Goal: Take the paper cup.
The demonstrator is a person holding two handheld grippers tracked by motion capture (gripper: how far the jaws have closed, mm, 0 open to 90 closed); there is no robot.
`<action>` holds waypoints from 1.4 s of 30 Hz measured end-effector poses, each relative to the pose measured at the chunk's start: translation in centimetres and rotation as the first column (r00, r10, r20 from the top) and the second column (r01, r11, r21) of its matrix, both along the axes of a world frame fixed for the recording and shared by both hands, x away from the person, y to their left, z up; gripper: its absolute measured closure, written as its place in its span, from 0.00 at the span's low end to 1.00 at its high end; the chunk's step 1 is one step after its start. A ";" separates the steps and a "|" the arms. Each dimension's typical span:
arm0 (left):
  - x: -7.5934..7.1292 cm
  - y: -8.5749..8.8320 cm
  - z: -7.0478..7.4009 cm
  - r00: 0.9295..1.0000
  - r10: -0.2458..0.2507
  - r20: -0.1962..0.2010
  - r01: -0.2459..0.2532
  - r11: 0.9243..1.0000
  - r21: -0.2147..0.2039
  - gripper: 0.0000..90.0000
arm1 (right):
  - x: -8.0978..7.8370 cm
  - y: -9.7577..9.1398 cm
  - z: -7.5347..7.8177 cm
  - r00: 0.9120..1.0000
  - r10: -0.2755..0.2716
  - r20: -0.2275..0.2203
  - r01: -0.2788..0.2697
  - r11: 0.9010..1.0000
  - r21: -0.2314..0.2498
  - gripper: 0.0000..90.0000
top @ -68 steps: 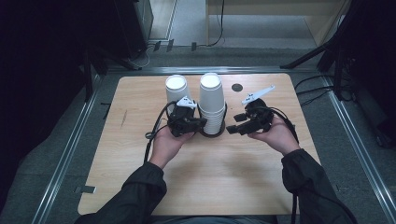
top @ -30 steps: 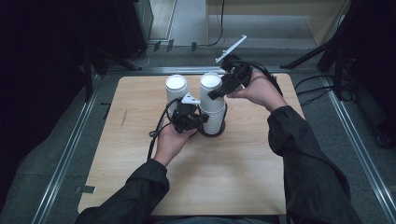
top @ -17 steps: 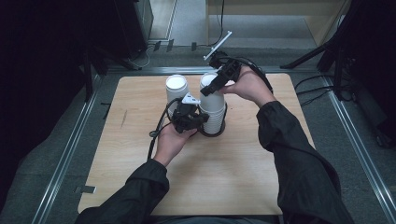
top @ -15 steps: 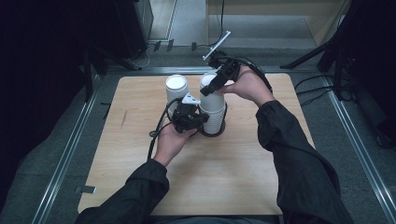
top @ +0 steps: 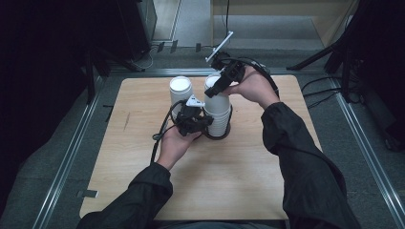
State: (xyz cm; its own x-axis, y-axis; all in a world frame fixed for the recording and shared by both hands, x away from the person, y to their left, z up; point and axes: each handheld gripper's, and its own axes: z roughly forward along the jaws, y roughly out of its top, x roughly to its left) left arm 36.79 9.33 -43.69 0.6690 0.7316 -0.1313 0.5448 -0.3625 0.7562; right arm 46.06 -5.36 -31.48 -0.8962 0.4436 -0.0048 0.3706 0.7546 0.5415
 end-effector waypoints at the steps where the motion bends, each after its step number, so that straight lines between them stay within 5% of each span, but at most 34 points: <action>1: 0.0 0.0 0.0 1.000 0.000 0.002 0.000 1.000 0.003 0.94 | 0.0 0.0 0.0 1.000 -0.001 -0.002 0.001 1.000 -0.003 0.28; 29: 0.0 0.0 0.0 1.000 -0.007 0.006 0.007 1.000 0.008 0.91 | -0.3 0.8 0.9 1.000 -0.008 0.016 0.009 0.999 -0.050 0.30; 42: 0.1 0.1 0.1 1.000 0.003 0.012 -0.004 1.000 0.006 0.89 | -0.1 0.5 0.9 1.000 0.000 0.014 0.000 0.999 -0.032 0.30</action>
